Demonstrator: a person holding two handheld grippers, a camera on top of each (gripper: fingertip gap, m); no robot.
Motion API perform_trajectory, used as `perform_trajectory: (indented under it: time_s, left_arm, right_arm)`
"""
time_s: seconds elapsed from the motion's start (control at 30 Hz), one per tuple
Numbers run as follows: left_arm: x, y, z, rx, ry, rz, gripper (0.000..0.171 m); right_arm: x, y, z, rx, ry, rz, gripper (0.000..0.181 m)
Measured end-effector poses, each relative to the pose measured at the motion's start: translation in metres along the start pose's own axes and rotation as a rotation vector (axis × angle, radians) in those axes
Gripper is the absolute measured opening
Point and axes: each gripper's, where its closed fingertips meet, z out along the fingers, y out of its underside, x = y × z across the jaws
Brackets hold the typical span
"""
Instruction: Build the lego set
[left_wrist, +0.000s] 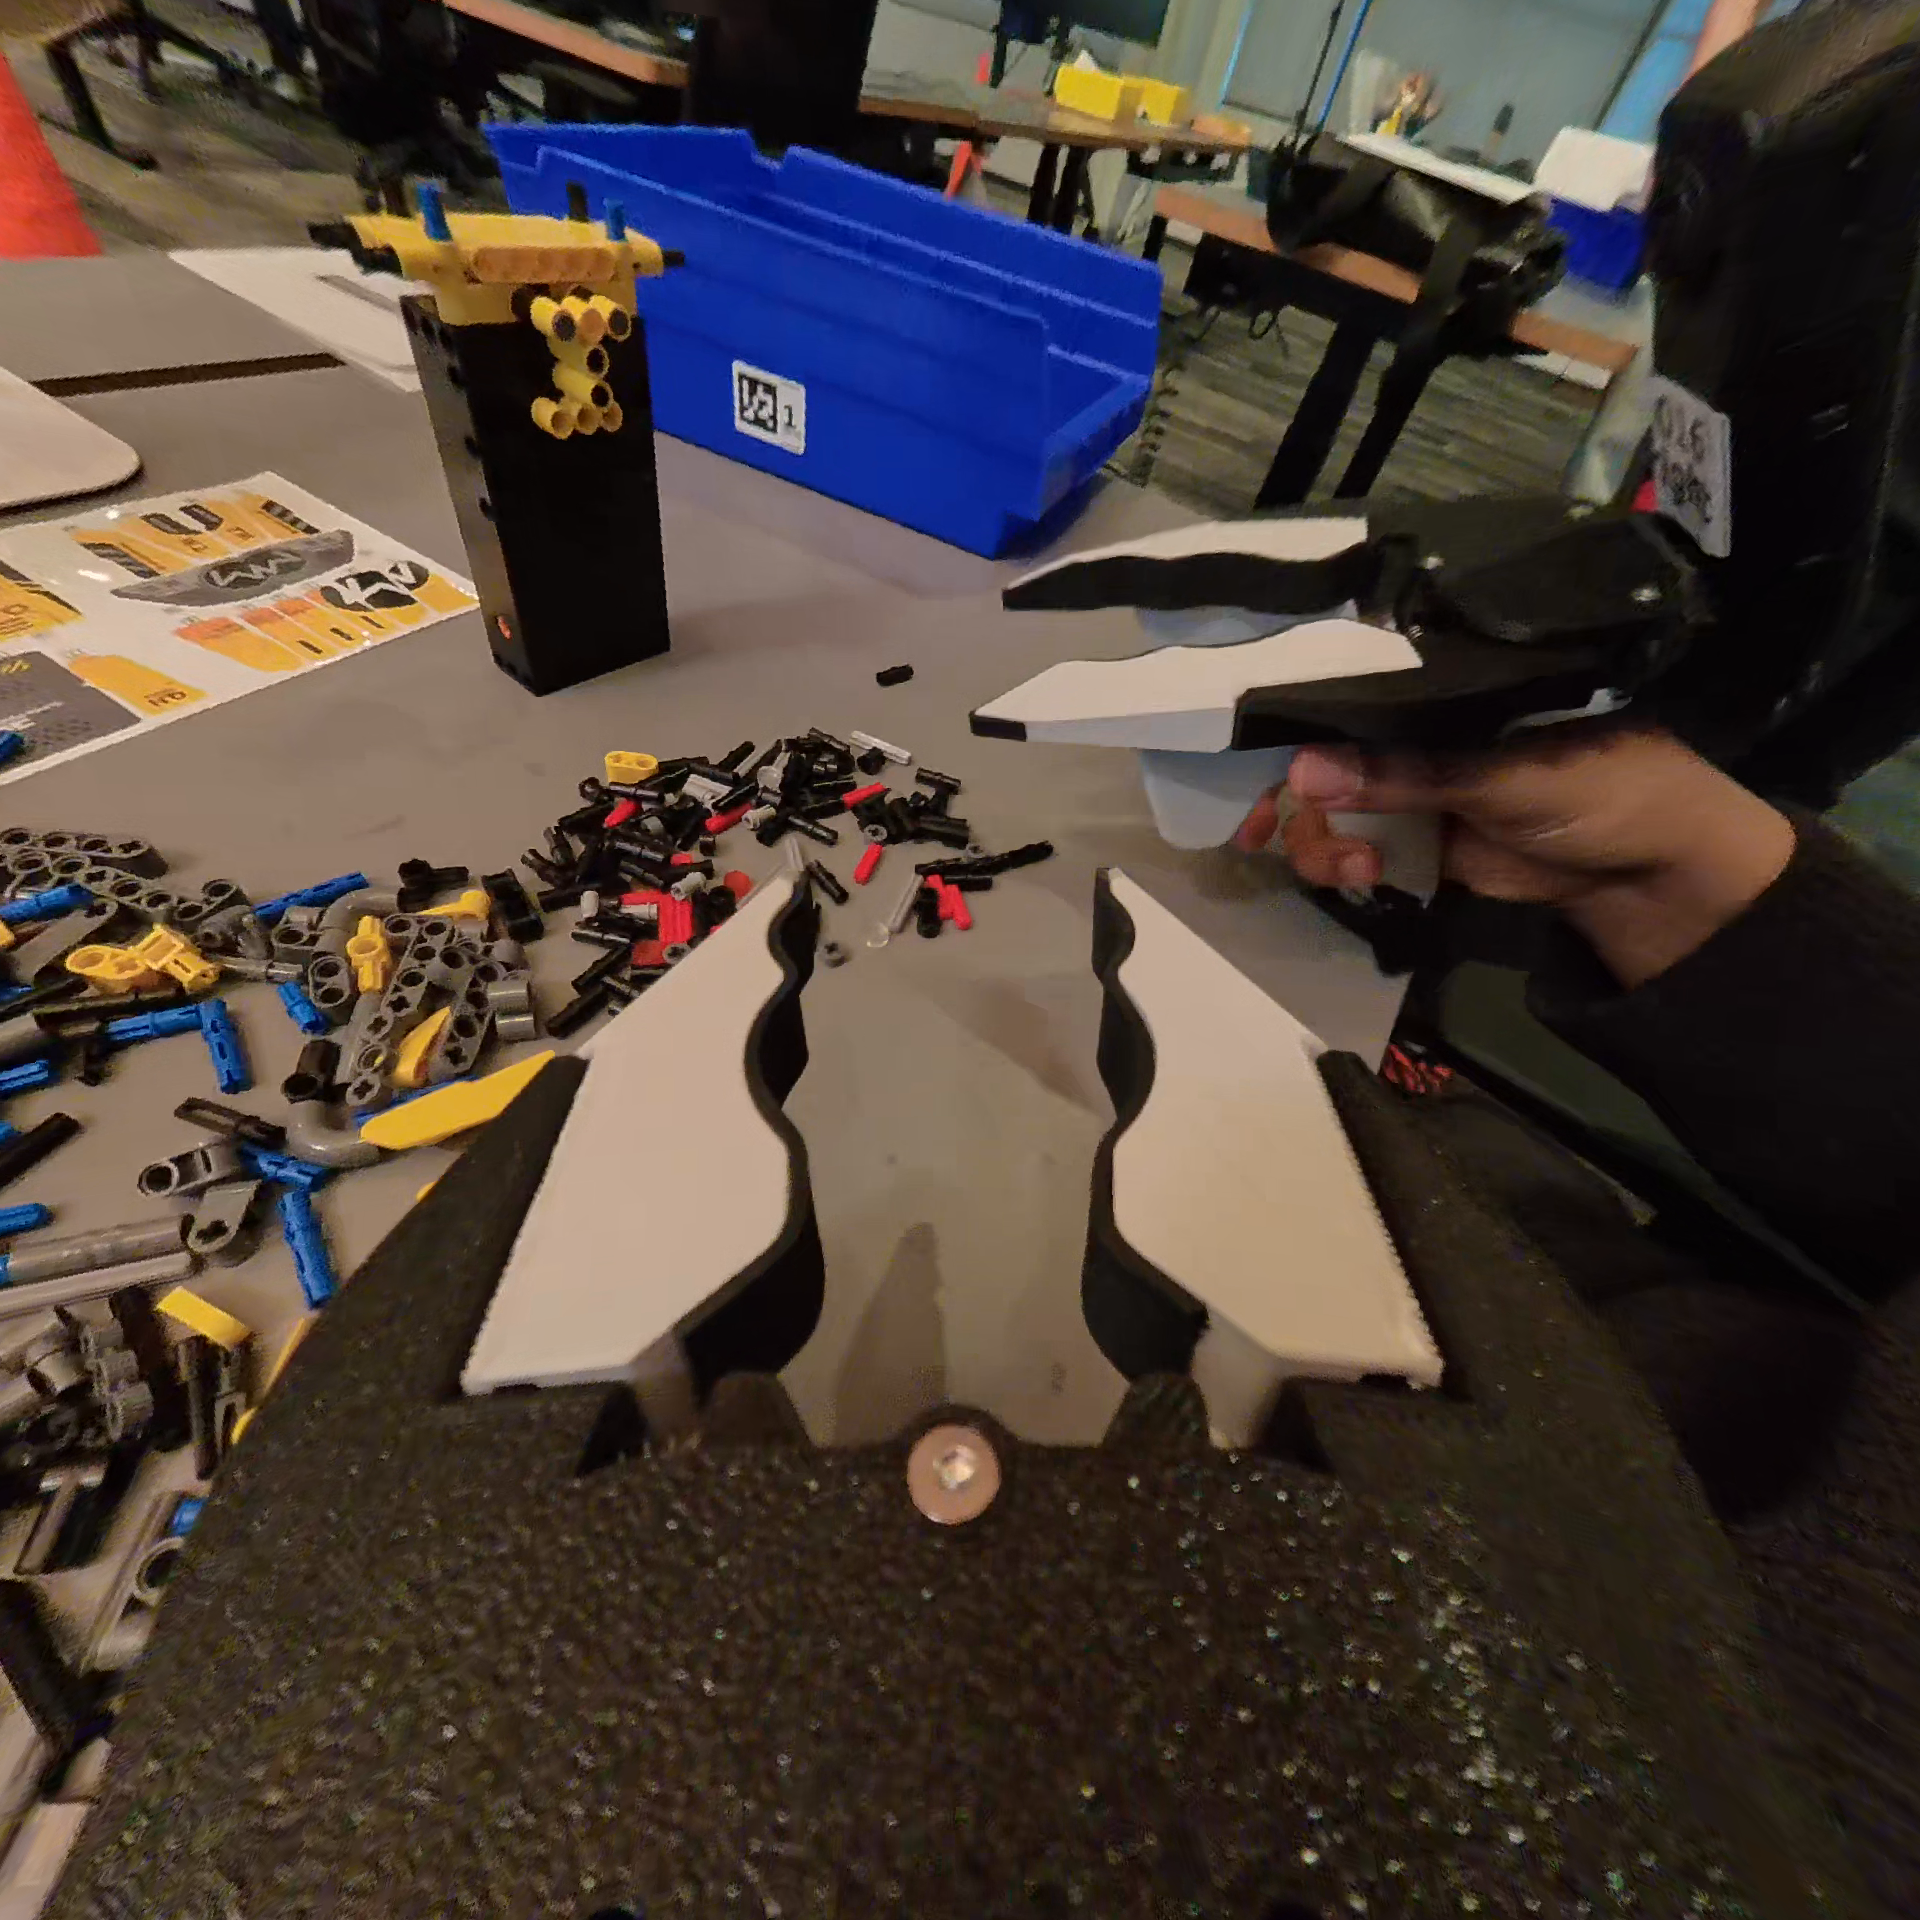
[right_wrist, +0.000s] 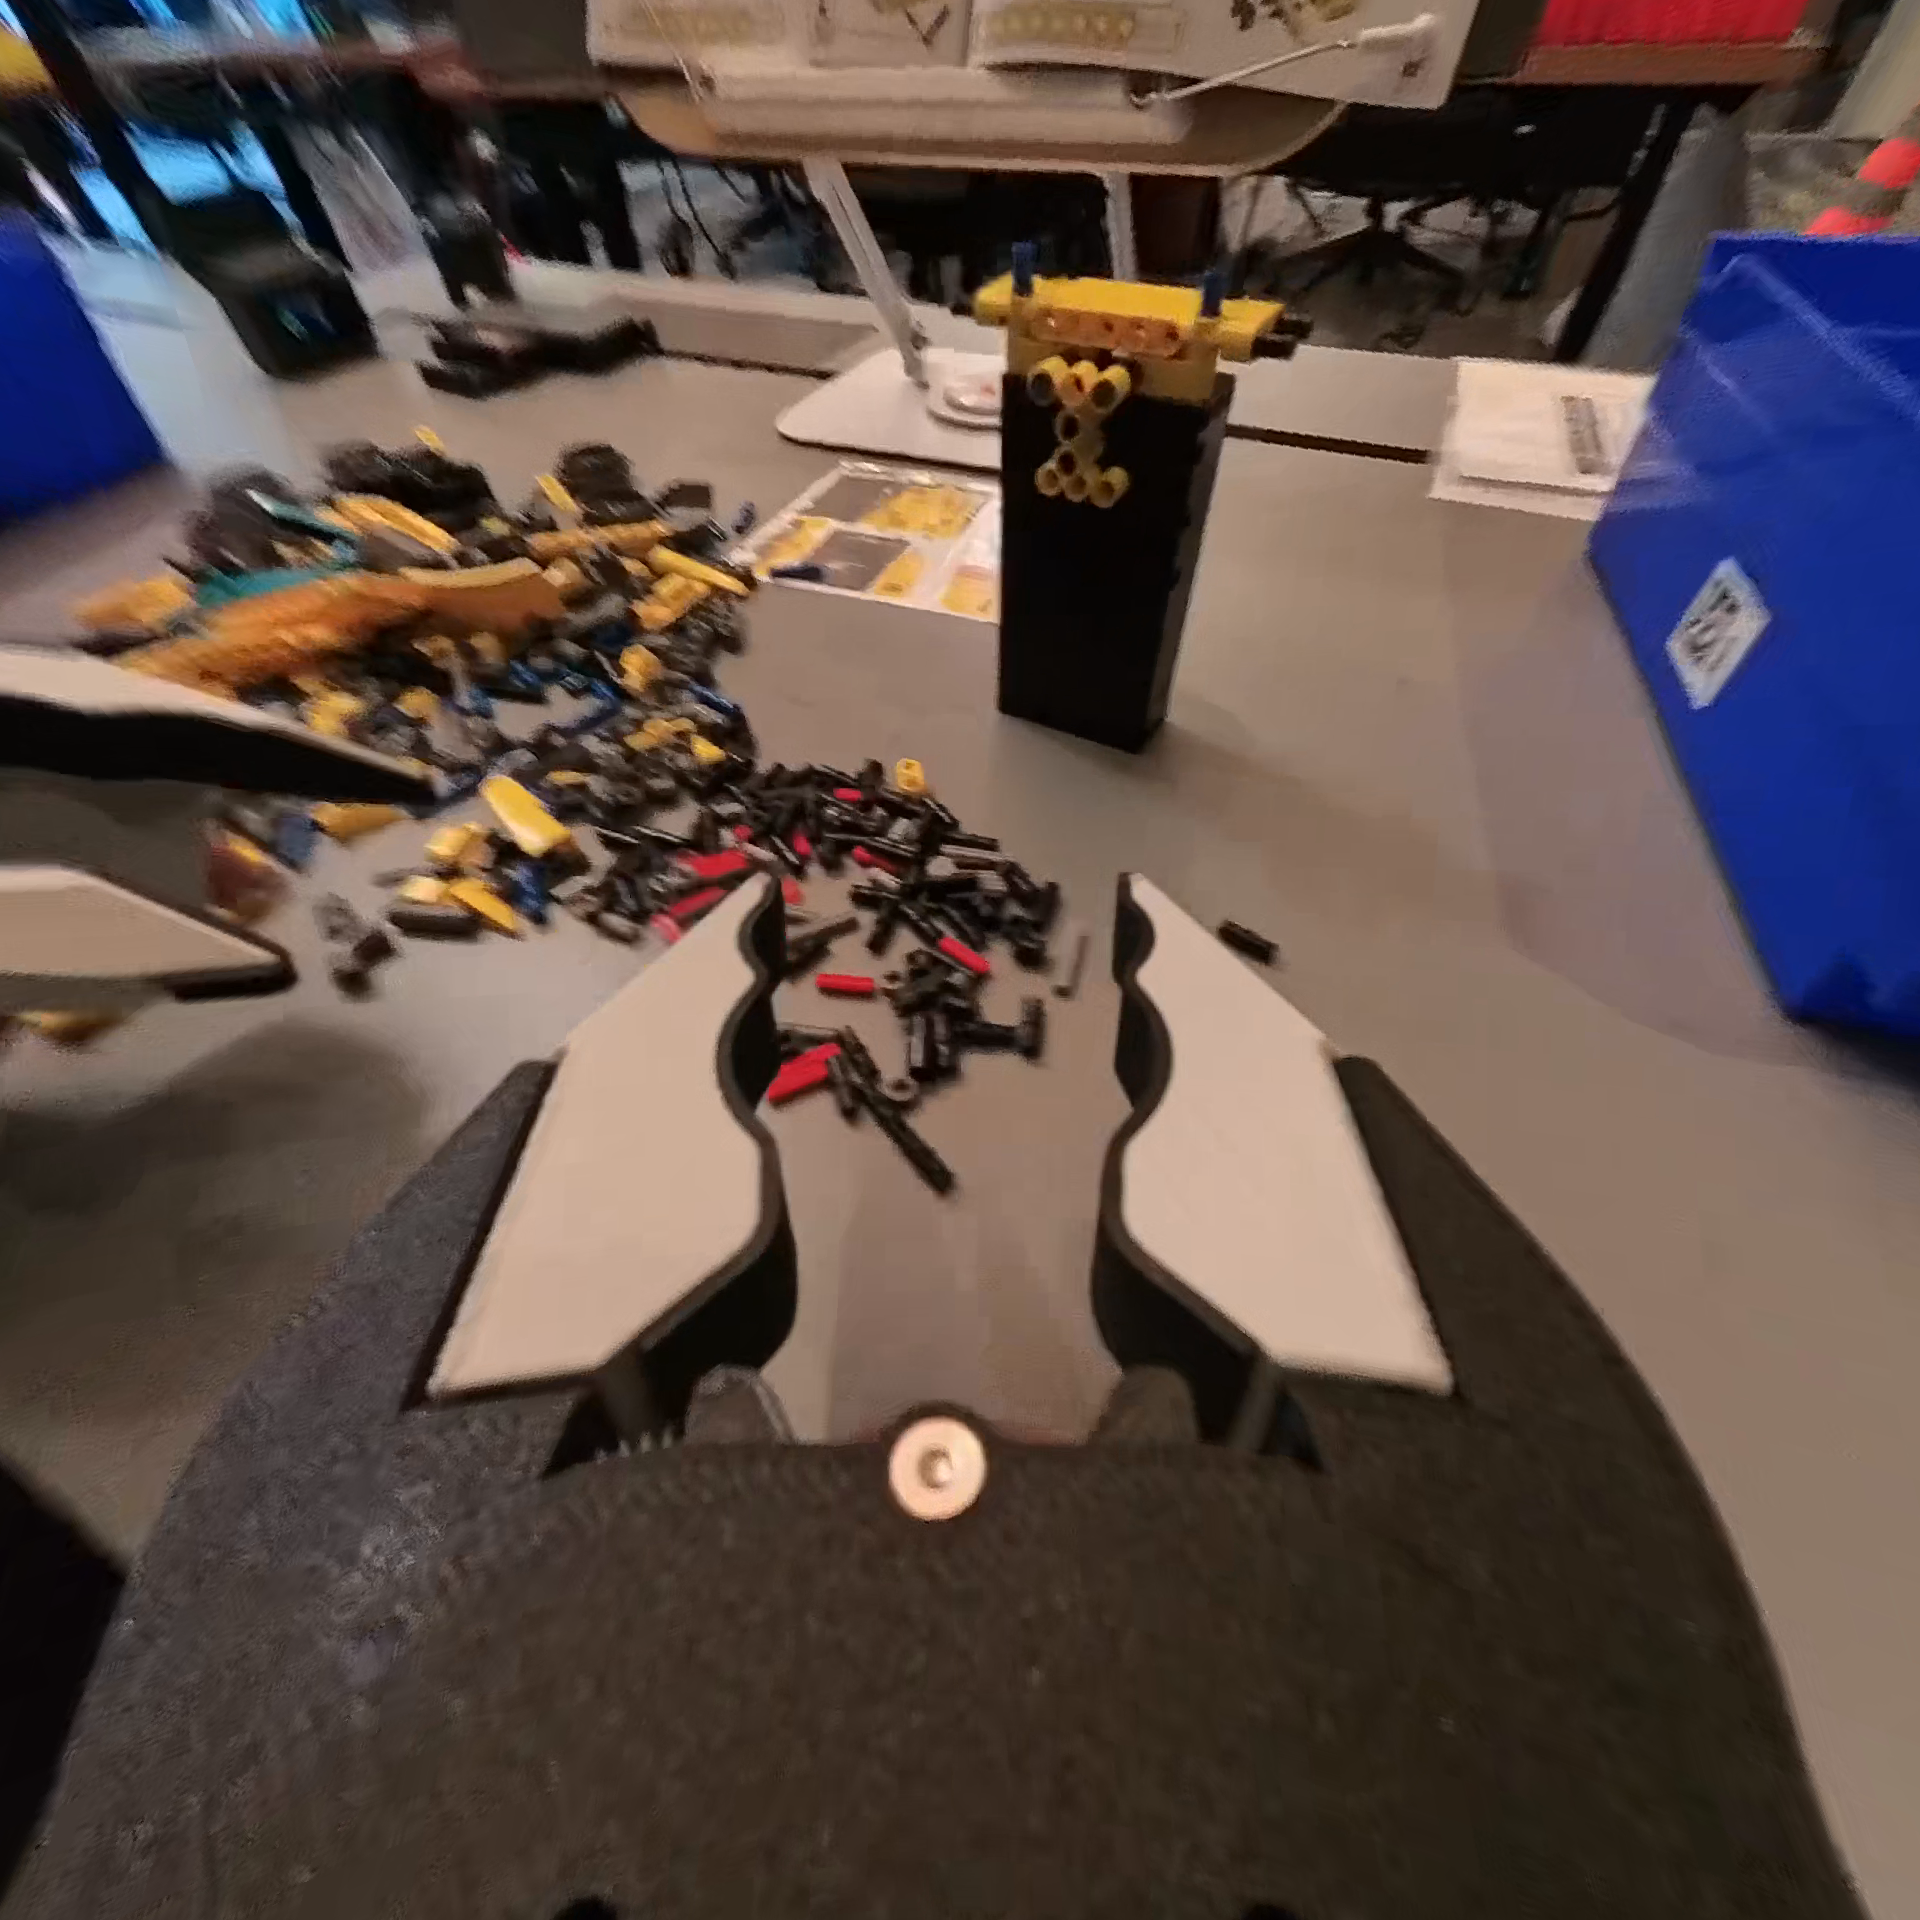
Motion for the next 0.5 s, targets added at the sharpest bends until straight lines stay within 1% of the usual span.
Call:
perform_trajectory:
  time_s: [0.07, 0.1, 0.13, 0.2, 0.27, 0.3, 0.43, 0.5]
  left_arm:
    - [0.0, 0.004, 0.004, -0.03, 0.002, 0.003, 0.054]
    - [-0.002, 0.006, 0.005, -0.044, -0.012, 0.002, 0.054]
    - [-0.003, 0.007, 0.006, -0.052, -0.024, 0.003, 0.054]
    - [-0.006, 0.008, 0.007, -0.058, -0.051, 0.009, 0.054]
    - [-0.011, 0.008, 0.007, -0.061, -0.087, 0.005, 0.054]
    - [-0.012, 0.009, 0.007, -0.065, -0.091, 0.001, 0.054]
    - [-0.016, 0.012, 0.01, -0.088, -0.084, -0.05, 0.053]
    - [-0.016, 0.013, 0.01, -0.094, -0.059, -0.076, 0.053]
  right_arm:
    - [0.012, 0.004, 0.006, -0.039, 0.084, -0.141, 0.063]
    - [0.013, 0.007, 0.011, -0.062, 0.089, -0.186, 0.063]
    - [0.01, 0.011, 0.015, -0.089, 0.062, -0.205, 0.062]
    - [0.004, 0.014, 0.024, -0.122, -0.003, -0.206, 0.049]
    - [0.009, 0.003, 0.027, -0.062, 0.011, -0.187, 0.046]
    - [0.009, -0.005, 0.026, -0.011, 0.0, -0.172, 0.04]
    - [0.006, -0.023, 0.013, 0.129, -0.125, -0.055, 0.033]
    - [0.007, -0.03, 0.006, 0.187, -0.218, 0.04, 0.021]
